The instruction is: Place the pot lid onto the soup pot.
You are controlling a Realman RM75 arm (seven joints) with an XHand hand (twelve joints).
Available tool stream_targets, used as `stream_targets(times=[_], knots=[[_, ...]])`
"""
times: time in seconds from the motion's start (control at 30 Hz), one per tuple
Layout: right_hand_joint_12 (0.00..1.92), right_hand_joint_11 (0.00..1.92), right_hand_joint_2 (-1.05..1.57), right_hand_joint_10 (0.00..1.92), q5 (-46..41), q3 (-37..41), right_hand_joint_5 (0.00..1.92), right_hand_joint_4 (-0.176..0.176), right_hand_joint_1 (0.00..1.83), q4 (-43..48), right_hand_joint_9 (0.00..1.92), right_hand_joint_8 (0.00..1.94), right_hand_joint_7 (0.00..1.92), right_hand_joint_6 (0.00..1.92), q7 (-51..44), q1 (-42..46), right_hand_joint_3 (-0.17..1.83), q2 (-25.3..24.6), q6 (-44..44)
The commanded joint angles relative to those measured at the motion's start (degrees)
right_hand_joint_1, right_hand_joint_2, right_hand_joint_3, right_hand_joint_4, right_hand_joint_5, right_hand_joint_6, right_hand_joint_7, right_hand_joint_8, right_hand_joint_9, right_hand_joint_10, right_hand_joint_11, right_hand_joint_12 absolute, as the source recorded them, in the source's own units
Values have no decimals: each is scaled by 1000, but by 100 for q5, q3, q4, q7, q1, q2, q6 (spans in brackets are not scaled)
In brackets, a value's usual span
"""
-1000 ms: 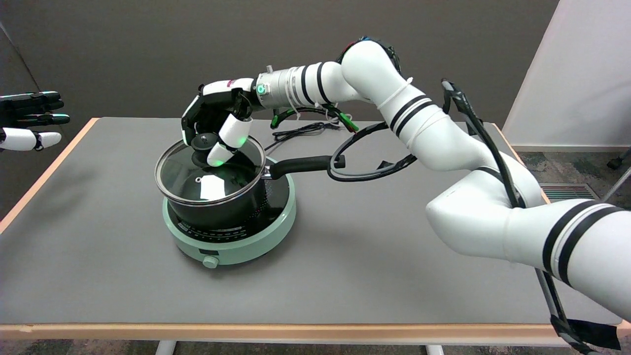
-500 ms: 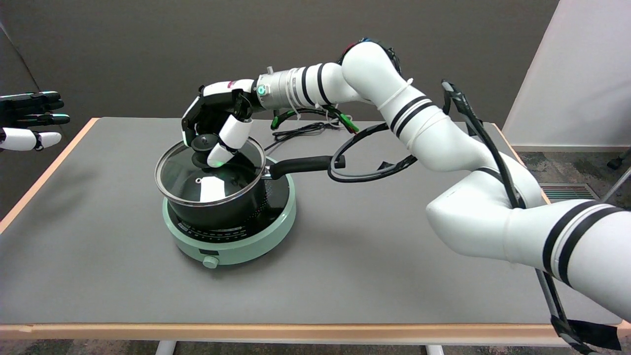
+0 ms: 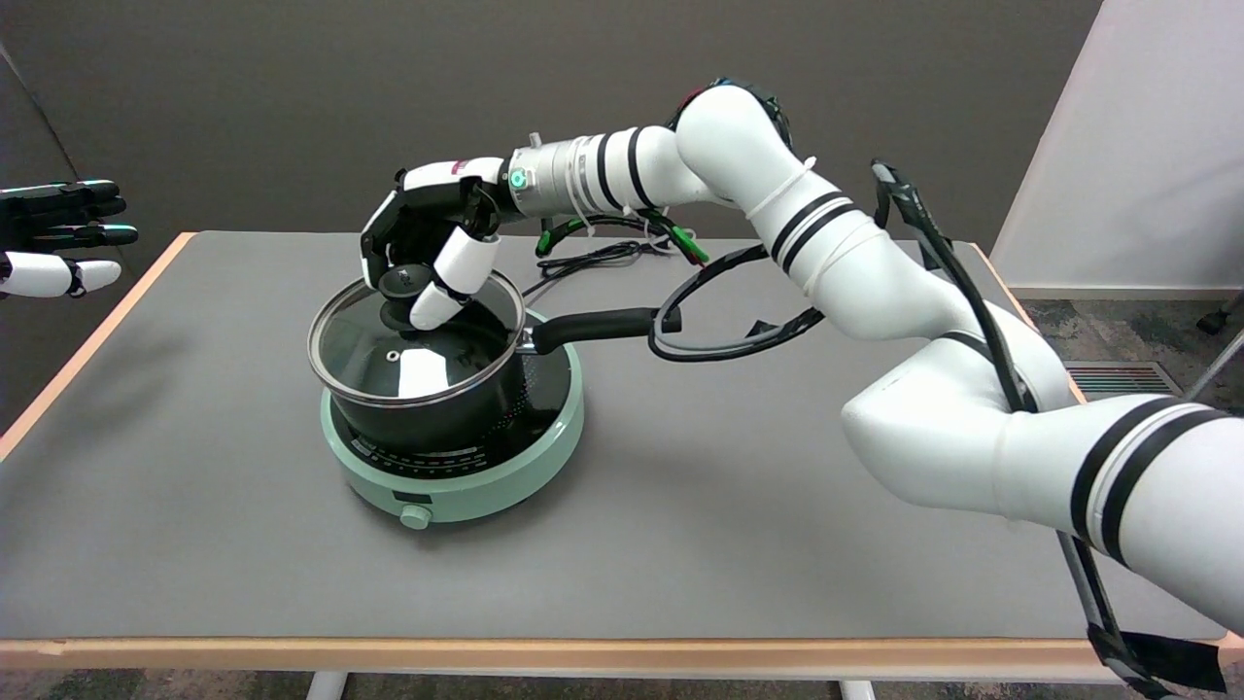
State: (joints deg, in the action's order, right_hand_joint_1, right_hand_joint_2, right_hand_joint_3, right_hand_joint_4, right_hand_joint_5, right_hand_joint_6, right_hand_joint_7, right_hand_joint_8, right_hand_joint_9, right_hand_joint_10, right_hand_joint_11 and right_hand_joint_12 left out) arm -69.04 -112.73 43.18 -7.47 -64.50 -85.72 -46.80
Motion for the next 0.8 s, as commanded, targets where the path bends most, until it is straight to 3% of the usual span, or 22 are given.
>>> stream_targets(times=[0.03,0.8], knots=[[1921,556,867,1921,-81,-8,661,44,1344,-4,722,1465,822,1093,-6,39,695,11,189],[1921,538,871,1921,-202,0,656,38,1344,23,714,1464,821,1089,-6,90,688,54,155]])
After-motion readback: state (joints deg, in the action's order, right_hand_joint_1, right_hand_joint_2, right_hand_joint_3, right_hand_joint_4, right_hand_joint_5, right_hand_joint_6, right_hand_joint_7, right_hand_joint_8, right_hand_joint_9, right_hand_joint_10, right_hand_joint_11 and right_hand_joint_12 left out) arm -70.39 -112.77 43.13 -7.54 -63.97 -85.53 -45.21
